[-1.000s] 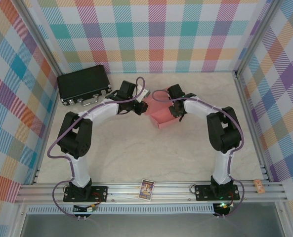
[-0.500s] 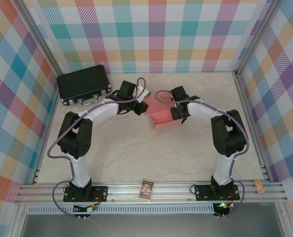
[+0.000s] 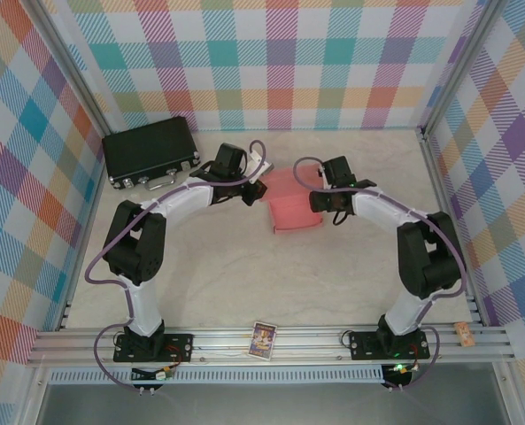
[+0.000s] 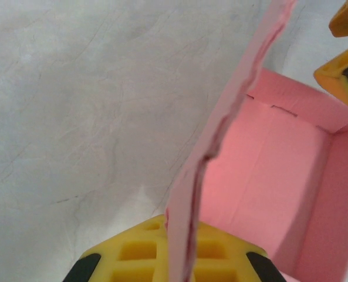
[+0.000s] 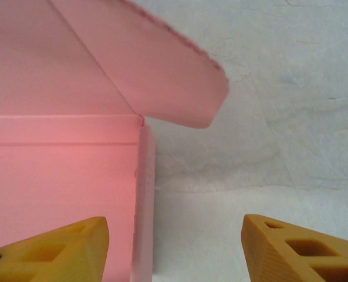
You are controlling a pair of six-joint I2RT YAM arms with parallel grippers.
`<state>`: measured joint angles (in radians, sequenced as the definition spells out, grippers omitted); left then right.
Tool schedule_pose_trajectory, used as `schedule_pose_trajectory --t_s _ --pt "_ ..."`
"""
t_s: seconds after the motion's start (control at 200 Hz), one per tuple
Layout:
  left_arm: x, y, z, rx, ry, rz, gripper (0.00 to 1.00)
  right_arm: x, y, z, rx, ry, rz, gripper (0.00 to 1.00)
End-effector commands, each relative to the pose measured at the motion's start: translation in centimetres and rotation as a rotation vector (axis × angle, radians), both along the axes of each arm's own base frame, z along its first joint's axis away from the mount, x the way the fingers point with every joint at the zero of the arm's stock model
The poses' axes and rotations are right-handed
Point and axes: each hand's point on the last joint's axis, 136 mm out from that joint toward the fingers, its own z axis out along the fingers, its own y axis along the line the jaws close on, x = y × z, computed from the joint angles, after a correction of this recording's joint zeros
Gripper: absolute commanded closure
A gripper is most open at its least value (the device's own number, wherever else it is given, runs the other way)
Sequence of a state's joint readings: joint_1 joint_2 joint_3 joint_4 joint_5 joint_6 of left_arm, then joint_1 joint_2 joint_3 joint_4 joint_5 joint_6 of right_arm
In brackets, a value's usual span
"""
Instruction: Fold the paper box
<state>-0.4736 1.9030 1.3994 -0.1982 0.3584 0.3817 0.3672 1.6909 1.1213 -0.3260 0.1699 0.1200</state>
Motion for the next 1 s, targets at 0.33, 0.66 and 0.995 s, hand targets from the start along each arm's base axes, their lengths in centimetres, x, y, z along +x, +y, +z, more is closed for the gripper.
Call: schedule_pose_trajectory --t_s 0.33,0.66,0.995 --pt "1.6 -1.8 1.1 0.012 -0.135 -0.132 1.0 0.6 -2.2 5.7 0.187 -0.243 0.136 0.4" --pt "2.6 -2.4 1.2 -0.007 -0.15 -0.175 1.0 1.8 -1.7 5.5 0.19 -0.353 0.486 0.48" --pt "2.8 -2.5 1.5 -0.017 -0.154 -0.193 1.0 2.0 -1.2 5.4 0.223 -0.338 0.658 0.5"
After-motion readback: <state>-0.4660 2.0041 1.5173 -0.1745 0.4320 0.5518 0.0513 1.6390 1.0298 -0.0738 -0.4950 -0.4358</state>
